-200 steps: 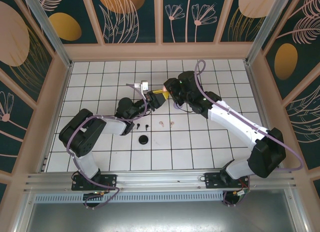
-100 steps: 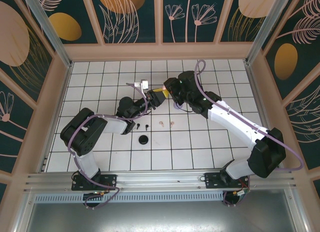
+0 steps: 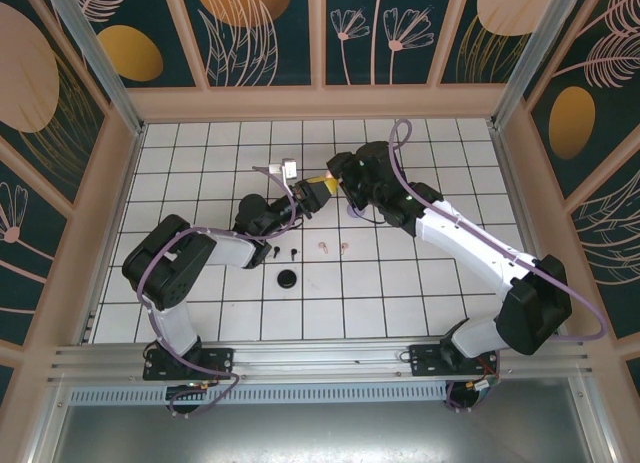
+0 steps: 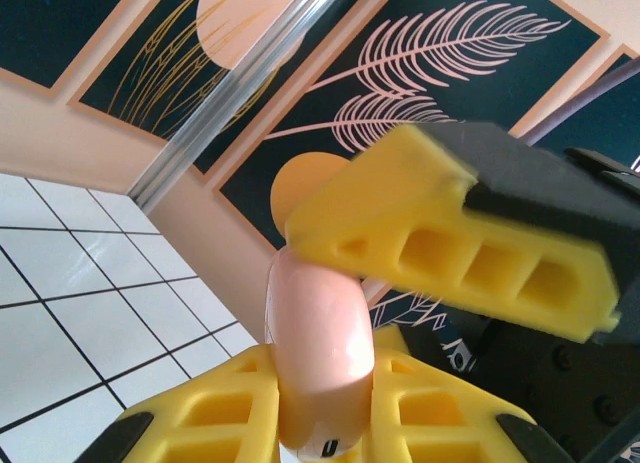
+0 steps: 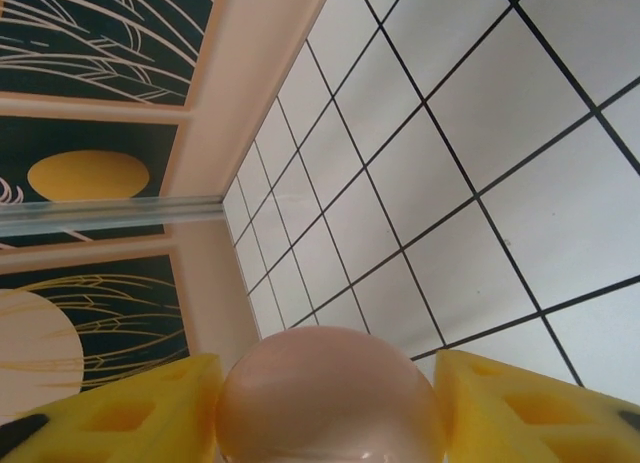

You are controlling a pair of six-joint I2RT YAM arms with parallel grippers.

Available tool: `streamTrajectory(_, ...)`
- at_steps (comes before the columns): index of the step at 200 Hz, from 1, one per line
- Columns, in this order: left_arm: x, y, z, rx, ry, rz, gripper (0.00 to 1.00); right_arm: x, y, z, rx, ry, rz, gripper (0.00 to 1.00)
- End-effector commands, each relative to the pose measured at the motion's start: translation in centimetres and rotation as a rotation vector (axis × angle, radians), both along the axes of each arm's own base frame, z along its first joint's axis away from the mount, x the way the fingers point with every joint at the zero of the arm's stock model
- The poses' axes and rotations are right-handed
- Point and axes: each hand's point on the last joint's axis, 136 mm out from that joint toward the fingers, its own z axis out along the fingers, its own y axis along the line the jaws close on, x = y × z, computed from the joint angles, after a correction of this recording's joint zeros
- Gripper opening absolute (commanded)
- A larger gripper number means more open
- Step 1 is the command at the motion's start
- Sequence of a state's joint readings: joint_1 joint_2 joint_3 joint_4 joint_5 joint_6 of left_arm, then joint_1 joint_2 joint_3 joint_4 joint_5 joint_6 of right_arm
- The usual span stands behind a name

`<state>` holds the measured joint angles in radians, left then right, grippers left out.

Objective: Insert the wireless bluetooth earbuds into the charging case

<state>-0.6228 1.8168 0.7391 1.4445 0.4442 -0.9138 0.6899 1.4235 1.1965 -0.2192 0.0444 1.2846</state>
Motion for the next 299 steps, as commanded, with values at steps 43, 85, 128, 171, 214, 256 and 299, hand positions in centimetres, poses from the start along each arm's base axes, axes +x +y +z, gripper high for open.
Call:
streamTrajectory(43,-0.5,-0.3,1.2,-0.002,-0.027,-0.036,0.00,-0.2,-4.6,6.4,-0.011,-0.184,-0.058,0.77)
streamTrajectory(85,-1.1,-0.4,1.3,0.053,-0.040,-0.131,0.00,-1.4,-7.2,6.3,-0.140,-0.334,0.048,0.77)
streamTrajectory(128,-2.3,-1.4,0.7,0.166,-0.059,-0.280,0.00,-3.7,-5.9,5.2,-0.281,-0.557,0.389,0.77)
streamTrajectory(171,-3.3,-1.9,0.6,0.224,-0.072,-0.356,0.00,-5.8,-5.1,3.8,-0.308,-0.654,0.552,0.77)
streamTrajectory(214,-3.4,-2.0,0.7,0.233,-0.072,-0.370,0.00,-6.0,-4.3,2.5,-0.287,-0.636,0.605,0.74)
streamTrajectory(256,-3.8,-1.8,1.9,0.224,-0.098,-0.369,0.00,-6.0,-4.3,1.1,-0.291,-0.602,0.613,0.72)
streamTrajectory(299,-4.0,-1.8,2.6,0.216,-0.113,-0.374,0.00,-5.4,-4.9,-0.7,-0.307,-0.558,0.590,0.68)
